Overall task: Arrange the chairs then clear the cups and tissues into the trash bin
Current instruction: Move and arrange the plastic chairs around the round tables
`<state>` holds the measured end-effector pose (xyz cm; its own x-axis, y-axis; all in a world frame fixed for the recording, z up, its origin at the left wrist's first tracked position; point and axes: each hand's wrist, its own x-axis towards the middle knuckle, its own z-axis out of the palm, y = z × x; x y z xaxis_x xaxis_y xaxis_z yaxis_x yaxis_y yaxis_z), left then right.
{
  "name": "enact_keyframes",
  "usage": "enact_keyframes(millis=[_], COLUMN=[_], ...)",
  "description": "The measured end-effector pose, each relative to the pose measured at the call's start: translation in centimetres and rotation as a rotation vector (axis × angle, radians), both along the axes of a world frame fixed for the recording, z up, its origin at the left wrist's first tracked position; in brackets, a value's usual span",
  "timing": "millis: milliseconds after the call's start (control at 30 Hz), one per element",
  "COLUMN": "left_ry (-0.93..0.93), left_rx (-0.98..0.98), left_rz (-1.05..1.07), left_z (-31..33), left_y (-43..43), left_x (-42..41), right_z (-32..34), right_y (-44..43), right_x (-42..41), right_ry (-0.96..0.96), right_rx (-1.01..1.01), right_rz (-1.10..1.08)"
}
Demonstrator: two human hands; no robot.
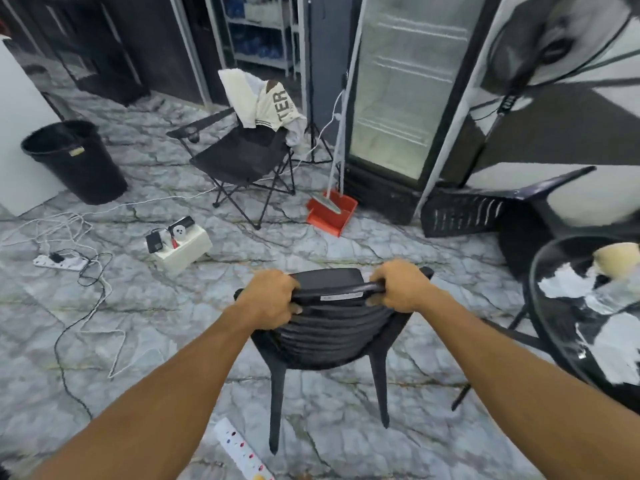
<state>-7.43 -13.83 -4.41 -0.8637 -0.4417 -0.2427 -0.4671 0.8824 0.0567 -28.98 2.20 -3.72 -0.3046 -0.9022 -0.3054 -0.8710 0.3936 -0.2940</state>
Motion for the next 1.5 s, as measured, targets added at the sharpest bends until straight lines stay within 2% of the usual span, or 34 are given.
enact_keyframes(millis=[200, 367, 700, 1067, 1200, 1300, 1500], left_ry=[0.127, 0.139, 0.189, 0.346, 0.493, 0.456, 0.38], left_rx=[-0.079, -0.103, -0.091, 0.038, 0.009, -0.008, 0.047], left_rz=[-0.087, -0.169, -0.376, -0.692, -0.811, -0.852, -0.785], left_z=[3.7, 7.0, 7.3, 1.6, -0.9, -2.9, -8.3], left_y=[8.3, 17.7, 35.0, 49.5, 52.8, 54.8, 60.4], left_x=[-3.0, -6.3, -9.2, -8.2, -7.4, -7.0, -5.9], right_z=[2.3, 4.1, 5.6, 2.8, 0.7, -1.3, -7.4], right_y=[10.1, 22.1, 42.6, 61.3, 65.7, 68.3, 71.7], right_x=[-2.9, -4.2, -3.2, 4.4, 6.4, 7.1, 8.8], right_ry=[0.008, 0.026, 0.092, 0.27, 0.356, 0.434, 0.358], right_rx=[-0.148, -0.211, -0.248, -0.108, -0.142, -0.192, -0.189], right_rz=[-0.024, -0.07, -0.232, -0.453, -0.447, -0.459, -0.548])
